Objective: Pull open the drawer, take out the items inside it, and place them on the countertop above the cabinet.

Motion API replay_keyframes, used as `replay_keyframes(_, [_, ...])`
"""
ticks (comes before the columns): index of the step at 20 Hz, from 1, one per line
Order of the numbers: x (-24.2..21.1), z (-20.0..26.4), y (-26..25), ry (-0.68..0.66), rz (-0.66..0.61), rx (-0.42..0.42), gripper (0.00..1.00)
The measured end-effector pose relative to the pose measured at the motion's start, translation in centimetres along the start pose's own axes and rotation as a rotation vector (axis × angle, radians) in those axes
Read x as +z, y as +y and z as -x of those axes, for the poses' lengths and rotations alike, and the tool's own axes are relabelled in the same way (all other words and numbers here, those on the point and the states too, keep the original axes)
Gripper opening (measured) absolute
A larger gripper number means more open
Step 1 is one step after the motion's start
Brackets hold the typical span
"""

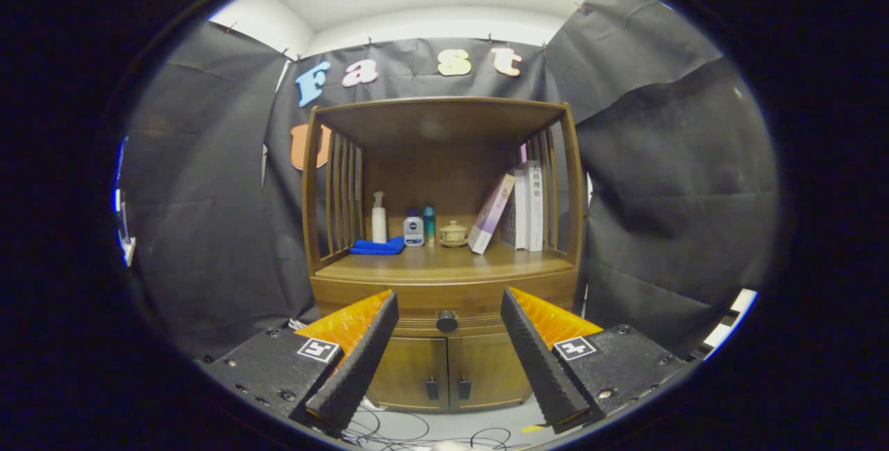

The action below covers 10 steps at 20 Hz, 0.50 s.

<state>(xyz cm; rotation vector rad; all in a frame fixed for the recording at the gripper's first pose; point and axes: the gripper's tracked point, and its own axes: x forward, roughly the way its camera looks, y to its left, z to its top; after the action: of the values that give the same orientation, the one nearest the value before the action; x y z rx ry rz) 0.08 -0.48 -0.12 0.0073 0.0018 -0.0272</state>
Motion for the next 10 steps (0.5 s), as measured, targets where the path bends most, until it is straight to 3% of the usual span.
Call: replay_keyframes(10, [-1.8, -4.4, 0.1, 0.014, 0.012, 0.015, 0.97])
